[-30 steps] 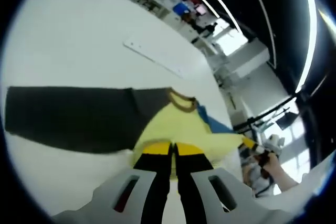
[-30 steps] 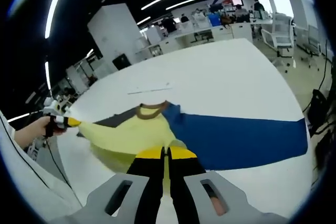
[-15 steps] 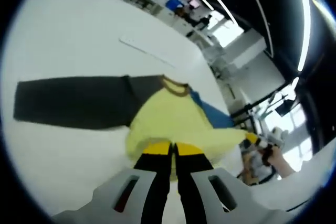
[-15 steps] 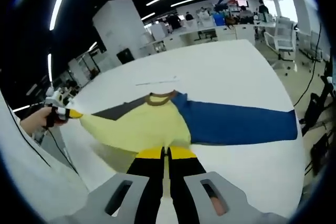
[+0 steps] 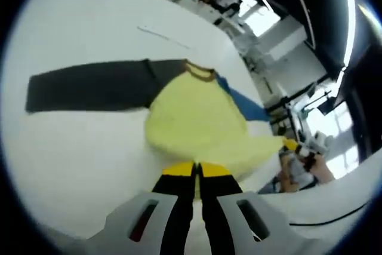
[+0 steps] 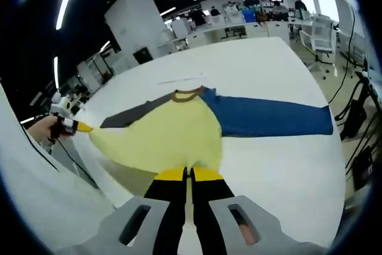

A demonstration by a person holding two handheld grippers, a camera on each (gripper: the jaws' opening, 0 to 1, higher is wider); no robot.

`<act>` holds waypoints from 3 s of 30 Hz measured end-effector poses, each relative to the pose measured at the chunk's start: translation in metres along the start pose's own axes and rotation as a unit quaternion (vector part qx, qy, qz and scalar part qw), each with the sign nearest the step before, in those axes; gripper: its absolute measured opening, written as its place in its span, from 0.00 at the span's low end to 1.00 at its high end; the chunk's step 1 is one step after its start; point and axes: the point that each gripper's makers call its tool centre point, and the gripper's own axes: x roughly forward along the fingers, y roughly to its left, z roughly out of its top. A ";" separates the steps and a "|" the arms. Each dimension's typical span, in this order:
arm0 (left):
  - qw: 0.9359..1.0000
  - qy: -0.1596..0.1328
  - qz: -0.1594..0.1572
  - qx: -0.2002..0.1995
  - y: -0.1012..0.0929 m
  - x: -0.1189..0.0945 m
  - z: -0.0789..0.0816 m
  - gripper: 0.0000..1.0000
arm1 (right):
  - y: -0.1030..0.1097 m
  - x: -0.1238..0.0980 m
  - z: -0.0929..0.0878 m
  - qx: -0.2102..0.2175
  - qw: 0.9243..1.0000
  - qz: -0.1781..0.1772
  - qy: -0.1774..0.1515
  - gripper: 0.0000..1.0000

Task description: Fold the garment on the visible template until the final outline fits inside the template.

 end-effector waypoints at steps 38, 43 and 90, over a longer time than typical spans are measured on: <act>0.977 0.181 0.095 0.059 0.056 0.024 -0.107 0.00 | 0.018 0.006 -0.150 0.036 0.990 -0.008 0.136 0.03; 0.974 0.192 0.099 0.063 0.059 0.024 -0.111 0.00 | 0.020 0.006 -0.159 0.034 0.989 -0.012 0.143 0.03; 0.963 0.243 0.095 0.071 0.066 0.027 -0.128 0.00 | 0.021 0.005 -0.173 0.022 0.984 -0.019 0.176 0.03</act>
